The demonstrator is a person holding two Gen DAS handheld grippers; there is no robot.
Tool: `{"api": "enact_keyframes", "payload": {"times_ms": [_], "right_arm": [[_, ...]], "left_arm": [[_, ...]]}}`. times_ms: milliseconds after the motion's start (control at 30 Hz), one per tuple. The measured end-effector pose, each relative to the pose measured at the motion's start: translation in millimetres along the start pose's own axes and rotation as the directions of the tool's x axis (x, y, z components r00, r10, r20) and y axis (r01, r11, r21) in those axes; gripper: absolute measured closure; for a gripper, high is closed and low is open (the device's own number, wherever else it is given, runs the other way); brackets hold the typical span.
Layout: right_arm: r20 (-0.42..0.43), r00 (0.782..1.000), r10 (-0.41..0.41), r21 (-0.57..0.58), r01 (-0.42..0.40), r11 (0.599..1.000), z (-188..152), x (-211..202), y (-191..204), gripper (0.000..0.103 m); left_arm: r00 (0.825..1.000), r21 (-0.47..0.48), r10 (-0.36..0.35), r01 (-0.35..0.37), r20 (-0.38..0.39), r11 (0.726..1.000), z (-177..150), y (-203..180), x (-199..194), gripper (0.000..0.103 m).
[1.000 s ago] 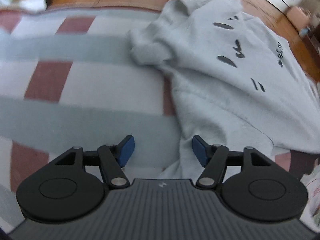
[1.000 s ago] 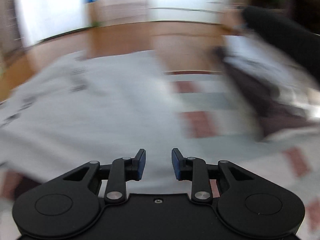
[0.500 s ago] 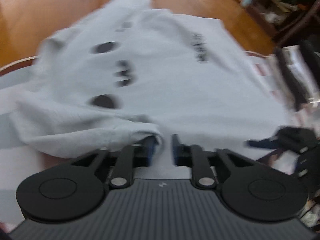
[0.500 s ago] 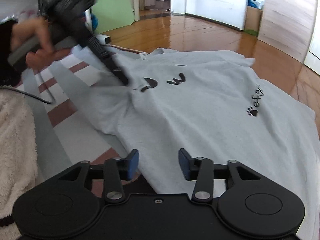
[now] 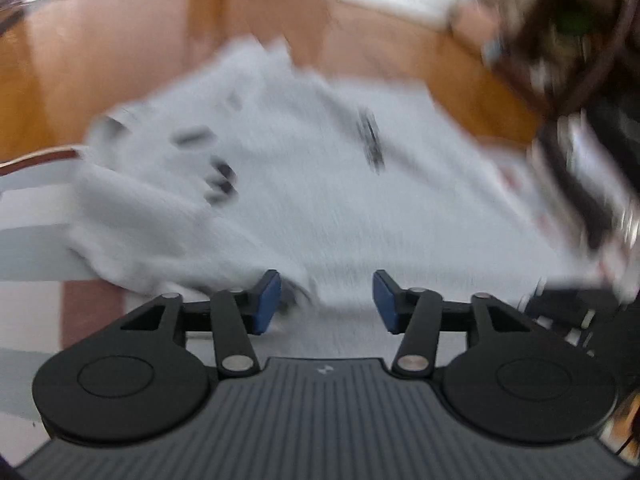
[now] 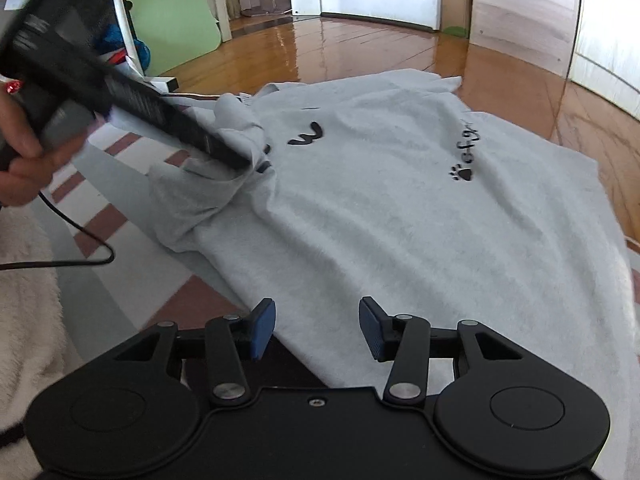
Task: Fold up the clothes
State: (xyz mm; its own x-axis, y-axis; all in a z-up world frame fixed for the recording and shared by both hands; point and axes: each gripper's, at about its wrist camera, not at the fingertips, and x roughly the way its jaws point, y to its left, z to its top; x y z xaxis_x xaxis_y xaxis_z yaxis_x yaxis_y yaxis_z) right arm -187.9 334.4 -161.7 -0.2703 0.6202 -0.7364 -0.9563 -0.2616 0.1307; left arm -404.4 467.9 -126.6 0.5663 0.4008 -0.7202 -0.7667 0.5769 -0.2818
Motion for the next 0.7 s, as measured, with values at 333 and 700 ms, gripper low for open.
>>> {"api": "enact_keyframes", "payload": {"times_ms": [333, 700], "right_arm": [[-0.015, 0.988, 0.155, -0.112, -0.156, 0.981, 33, 17, 40, 0.054], [0.014, 0.986, 0.165, -0.070, -0.164, 0.984, 39, 25, 51, 0.054]], "left_arm": [[0.976, -0.026, 0.098, -0.105, -0.196, 0.994, -20, 44, 33, 0.030], [0.945, -0.229, -0.284, 0.244, -0.164, 0.942, -23, 44, 27, 0.083]]}}
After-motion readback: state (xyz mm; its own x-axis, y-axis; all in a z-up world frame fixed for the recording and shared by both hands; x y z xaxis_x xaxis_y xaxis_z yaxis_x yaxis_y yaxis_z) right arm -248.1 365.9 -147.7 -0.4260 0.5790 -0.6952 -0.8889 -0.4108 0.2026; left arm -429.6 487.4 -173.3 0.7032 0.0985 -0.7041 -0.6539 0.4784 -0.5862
